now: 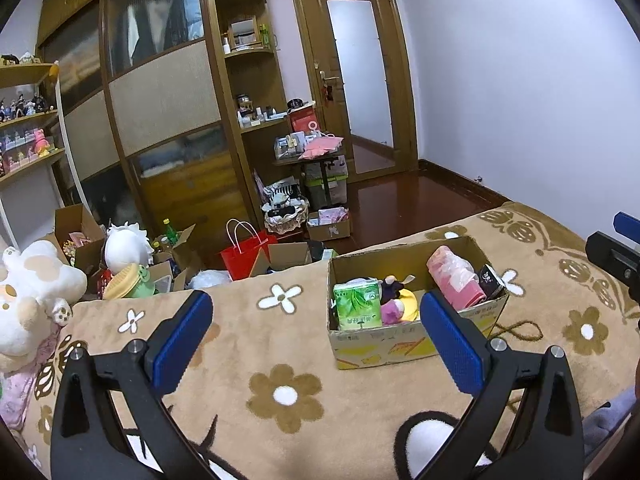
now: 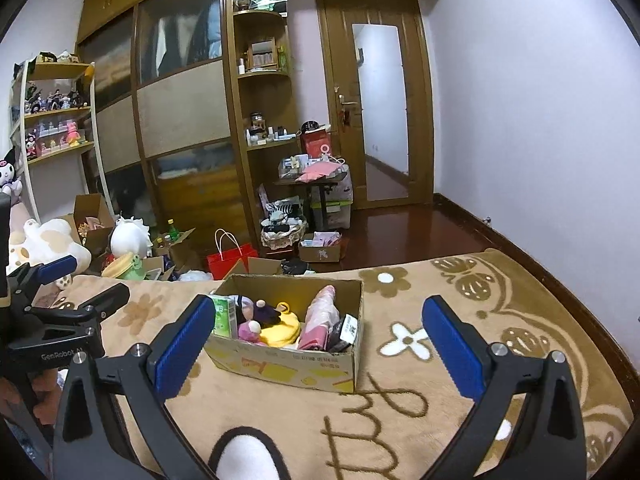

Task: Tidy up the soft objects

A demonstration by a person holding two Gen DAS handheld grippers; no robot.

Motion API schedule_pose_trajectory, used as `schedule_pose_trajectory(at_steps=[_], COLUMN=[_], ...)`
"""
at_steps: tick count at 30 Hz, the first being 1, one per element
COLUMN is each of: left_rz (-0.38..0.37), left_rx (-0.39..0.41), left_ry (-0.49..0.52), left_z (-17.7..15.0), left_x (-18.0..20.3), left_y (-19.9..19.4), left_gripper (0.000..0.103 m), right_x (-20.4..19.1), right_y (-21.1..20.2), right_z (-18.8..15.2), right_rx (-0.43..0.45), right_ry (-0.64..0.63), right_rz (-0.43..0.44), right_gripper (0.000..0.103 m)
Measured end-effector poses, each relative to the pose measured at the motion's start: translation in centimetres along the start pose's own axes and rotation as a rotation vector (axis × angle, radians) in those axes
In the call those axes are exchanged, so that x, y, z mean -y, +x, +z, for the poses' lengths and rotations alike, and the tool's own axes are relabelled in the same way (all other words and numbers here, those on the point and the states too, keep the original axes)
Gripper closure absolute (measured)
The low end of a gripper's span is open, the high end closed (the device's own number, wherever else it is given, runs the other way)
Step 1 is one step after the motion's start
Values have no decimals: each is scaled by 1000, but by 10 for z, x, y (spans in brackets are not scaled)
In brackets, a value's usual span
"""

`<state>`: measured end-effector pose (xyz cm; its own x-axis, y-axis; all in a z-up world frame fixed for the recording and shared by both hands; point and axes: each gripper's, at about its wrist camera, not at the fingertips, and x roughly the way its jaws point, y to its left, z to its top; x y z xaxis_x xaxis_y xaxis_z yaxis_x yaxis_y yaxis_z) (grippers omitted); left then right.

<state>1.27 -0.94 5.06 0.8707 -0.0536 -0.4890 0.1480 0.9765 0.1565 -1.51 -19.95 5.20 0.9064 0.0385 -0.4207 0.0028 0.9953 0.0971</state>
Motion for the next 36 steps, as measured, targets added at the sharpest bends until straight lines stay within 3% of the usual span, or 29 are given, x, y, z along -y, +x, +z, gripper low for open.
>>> schedule_pose_trajectory(at_steps=[12, 36], left_rz=[-5, -17], left_rx=[-40, -56], left_ry=[24, 23], left_z=[-14, -19], left_x=[5, 3], left_y=[22, 28], left_gripper=[1, 1], right_x=[7, 3], right_y=[14, 19], right_z=[-25, -31], right_rx=[-53, -68], right_ry=[13, -7], right_rz=[-32, -57], right_gripper=[0, 0])
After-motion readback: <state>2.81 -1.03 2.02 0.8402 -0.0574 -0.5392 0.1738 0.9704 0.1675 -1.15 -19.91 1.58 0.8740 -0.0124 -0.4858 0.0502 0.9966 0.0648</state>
